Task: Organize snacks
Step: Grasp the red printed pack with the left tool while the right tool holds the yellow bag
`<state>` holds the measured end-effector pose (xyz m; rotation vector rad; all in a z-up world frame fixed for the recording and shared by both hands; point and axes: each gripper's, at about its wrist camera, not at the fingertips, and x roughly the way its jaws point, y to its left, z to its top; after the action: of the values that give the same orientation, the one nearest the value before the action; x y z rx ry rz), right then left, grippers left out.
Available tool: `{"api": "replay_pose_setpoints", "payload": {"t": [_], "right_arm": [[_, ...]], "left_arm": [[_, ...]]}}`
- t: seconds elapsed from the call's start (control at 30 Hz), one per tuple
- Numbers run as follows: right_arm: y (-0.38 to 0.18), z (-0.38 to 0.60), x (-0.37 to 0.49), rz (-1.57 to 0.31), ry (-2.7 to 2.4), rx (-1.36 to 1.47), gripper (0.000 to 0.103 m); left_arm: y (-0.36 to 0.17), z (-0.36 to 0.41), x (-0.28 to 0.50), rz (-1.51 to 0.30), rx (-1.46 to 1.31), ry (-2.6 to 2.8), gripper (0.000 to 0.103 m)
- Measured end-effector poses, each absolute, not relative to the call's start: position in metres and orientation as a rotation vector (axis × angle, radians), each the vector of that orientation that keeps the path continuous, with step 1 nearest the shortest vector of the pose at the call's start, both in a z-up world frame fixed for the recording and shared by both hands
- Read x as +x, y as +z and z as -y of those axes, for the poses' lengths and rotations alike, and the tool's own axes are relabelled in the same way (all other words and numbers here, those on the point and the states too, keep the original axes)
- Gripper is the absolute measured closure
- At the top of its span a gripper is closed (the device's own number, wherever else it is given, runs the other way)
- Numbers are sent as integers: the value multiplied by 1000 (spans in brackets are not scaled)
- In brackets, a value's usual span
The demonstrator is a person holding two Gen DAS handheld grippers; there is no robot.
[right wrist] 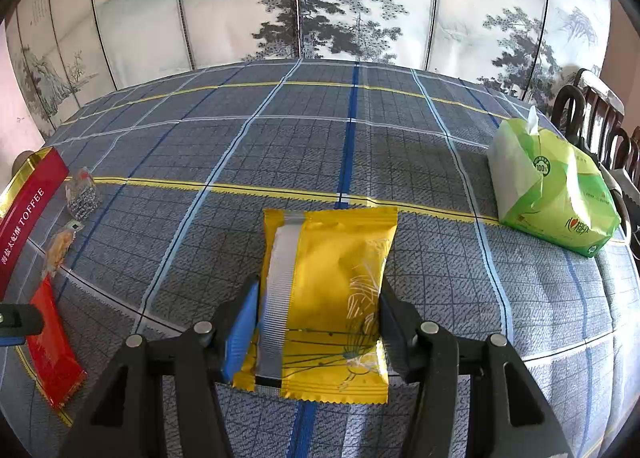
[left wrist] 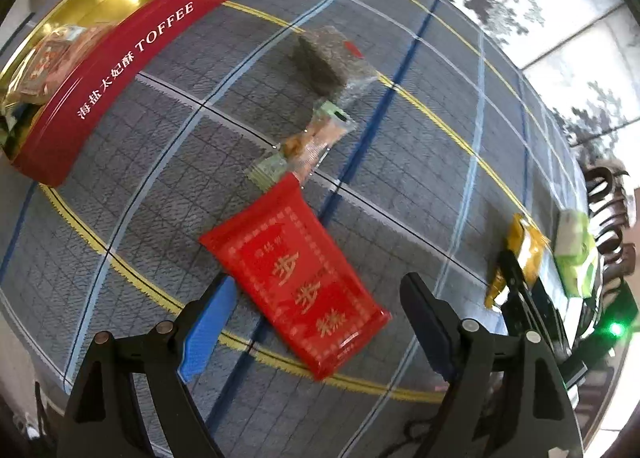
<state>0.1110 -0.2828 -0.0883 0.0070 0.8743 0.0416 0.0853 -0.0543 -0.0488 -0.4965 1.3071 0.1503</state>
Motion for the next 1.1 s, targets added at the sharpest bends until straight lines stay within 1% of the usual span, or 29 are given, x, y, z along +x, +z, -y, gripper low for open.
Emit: {"api": "replay_pose_setpoints", "payload": {"t": [0.37, 0.4, 0.47, 0.6, 0.67, 1.1], "right_arm": [[-88, 283, 111, -875, 41, 7, 47], [-88, 283, 111, -874, 41, 8, 47], [-88, 283, 111, -875, 41, 8, 47], [-88, 283, 111, -875, 41, 8, 47], [-88, 283, 111, -875, 41, 7, 47], [-88, 283, 111, -875, 40, 6, 46]], "left_arm": [[-57, 66, 92, -1323, -380, 132, 24], [-56, 67, 92, -1321, -358, 127, 25], [-55, 72, 91, -1320, -275, 120, 36], [-56, 77, 88, -1308, -183, 78, 40], [-55, 77, 87, -1299, -151, 61, 46], [-52, 65, 80, -1269, -70, -76, 55]]}}
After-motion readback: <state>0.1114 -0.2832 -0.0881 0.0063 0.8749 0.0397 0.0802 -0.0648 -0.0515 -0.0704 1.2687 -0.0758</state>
